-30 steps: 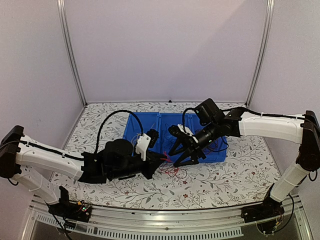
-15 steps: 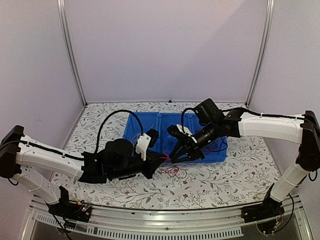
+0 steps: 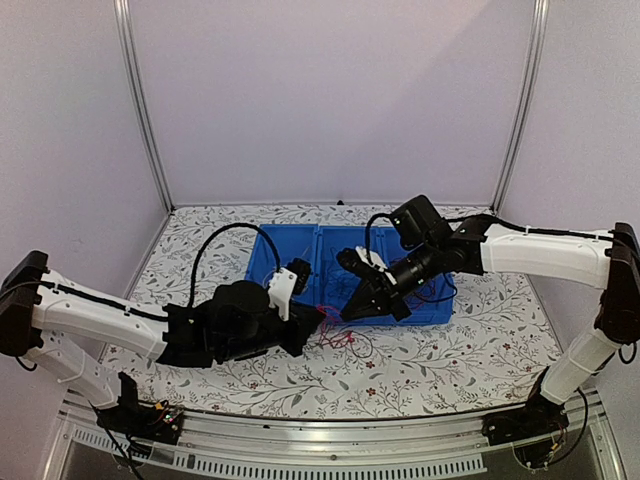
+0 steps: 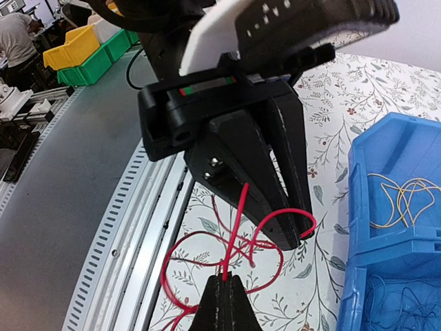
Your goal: Untangle the cables
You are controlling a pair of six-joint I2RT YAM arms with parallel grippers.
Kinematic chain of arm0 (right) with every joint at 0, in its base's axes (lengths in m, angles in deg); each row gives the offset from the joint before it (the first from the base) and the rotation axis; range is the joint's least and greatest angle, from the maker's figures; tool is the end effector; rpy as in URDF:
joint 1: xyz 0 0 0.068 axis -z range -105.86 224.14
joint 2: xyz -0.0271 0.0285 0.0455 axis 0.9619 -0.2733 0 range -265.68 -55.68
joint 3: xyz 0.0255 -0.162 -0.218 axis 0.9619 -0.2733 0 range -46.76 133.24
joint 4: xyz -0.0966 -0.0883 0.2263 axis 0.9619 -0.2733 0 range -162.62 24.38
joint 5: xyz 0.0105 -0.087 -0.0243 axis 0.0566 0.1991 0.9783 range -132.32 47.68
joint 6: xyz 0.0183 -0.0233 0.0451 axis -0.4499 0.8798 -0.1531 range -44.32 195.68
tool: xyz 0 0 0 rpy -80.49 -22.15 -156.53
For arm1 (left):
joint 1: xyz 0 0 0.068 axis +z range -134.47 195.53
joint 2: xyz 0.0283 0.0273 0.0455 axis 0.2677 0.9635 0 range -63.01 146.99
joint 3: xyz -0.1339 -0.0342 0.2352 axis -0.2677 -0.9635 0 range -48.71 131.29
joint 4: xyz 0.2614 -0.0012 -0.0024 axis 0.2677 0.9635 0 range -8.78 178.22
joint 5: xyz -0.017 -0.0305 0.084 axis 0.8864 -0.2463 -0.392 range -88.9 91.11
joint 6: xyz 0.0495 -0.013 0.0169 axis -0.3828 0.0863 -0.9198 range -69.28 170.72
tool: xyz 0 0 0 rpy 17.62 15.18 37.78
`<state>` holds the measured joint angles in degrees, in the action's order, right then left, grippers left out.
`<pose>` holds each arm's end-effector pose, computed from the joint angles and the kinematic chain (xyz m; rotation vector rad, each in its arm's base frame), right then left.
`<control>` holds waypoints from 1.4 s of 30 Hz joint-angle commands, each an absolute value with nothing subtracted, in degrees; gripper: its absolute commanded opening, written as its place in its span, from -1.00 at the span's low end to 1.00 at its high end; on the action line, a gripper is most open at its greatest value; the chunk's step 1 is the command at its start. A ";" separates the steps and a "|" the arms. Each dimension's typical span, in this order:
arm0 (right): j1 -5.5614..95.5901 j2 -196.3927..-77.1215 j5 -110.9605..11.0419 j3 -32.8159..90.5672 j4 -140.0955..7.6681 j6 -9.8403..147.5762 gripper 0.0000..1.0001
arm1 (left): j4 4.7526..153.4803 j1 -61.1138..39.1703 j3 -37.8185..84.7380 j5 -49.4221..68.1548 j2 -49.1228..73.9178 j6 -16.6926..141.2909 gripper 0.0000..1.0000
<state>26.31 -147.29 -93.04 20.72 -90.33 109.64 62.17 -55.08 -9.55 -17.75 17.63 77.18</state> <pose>0.2072 0.2698 0.2592 -1.8022 1.4601 1.1780 0.1104 -0.2790 0.2155 0.5492 1.9498 -0.7881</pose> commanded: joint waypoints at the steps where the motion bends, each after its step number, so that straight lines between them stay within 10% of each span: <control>1: 27.25 -143.76 -98.01 21.01 -92.62 111.28 -1.00 | 67.65 -53.72 -11.53 -23.57 18.79 81.42 -0.77; 5: 27.89 -142.42 -102.10 22.17 -94.49 112.04 -1.00 | 65.88 -52.53 -12.91 -23.77 20.30 82.38 -0.55; 13: 29.95 -139.36 -105.17 23.60 -96.55 112.66 -1.00 | 65.26 -51.04 -12.99 -24.50 26.71 83.01 -1.00; 26: 43.87 -129.36 -109.83 24.85 -98.89 113.46 -1.00 | 73.39 -50.79 -19.88 -26.77 25.28 92.03 -1.00; 42: 57.68 -126.98 -90.01 42.44 -100.21 108.14 -1.00 | 87.37 -50.75 -29.81 -30.92 13.88 107.52 -1.00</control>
